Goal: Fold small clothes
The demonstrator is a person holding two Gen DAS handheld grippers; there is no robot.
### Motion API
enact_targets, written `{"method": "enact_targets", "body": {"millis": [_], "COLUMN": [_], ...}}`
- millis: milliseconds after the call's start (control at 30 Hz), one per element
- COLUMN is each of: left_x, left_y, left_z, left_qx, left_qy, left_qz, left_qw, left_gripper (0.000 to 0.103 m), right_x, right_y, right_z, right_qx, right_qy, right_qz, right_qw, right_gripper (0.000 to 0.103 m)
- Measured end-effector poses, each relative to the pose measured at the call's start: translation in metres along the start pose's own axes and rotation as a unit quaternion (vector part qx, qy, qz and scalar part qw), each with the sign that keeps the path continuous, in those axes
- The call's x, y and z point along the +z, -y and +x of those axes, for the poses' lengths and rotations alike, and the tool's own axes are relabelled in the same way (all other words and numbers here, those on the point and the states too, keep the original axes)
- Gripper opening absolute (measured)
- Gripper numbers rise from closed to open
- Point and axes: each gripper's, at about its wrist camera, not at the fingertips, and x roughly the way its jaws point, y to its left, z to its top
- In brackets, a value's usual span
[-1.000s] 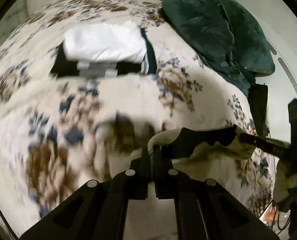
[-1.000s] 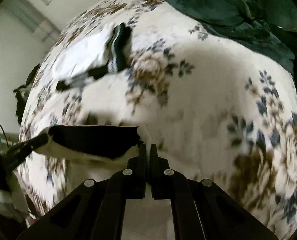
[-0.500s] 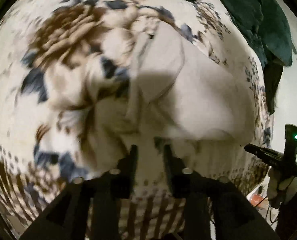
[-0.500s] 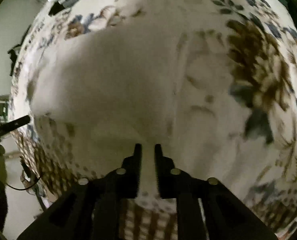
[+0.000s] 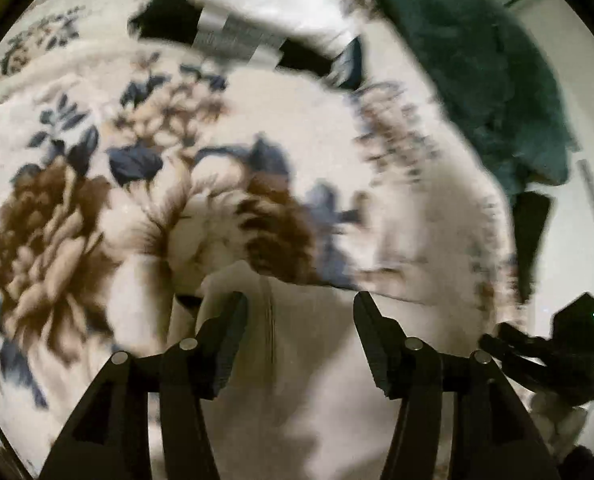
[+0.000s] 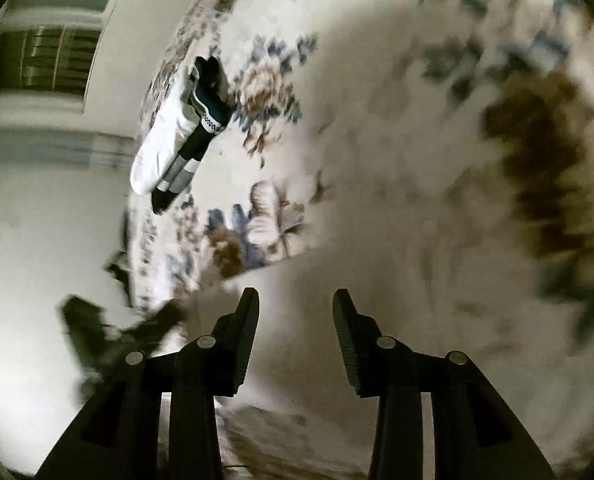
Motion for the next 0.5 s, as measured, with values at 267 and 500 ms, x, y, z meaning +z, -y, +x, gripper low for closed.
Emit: {"method": "enact_targets", "body": {"millis": [267,500], "left_x": [-0.029,-0.018], "left_y": [-0.067,-0.057], "left_z": [-0.007,-0.029], "left_qx": [-0.010,-0.019], "left_qy": [-0.027,0.001], "left_qz": [-0.079,-0.077], "left_qw": [0.9964,0.9969], "left_gripper": [0.055,0.053], "right_x": [0.024,0.031], "right_y": [0.030,0.000], "right_z": [-0.001,-0.017], "right_qx": [-0.128,-0.136], "right_qy": [0.051,0.050], "right_qz": [0.022,-0.024], "right_qw": [0.990,0.989], "right_gripper": [0.037,0.052]}}
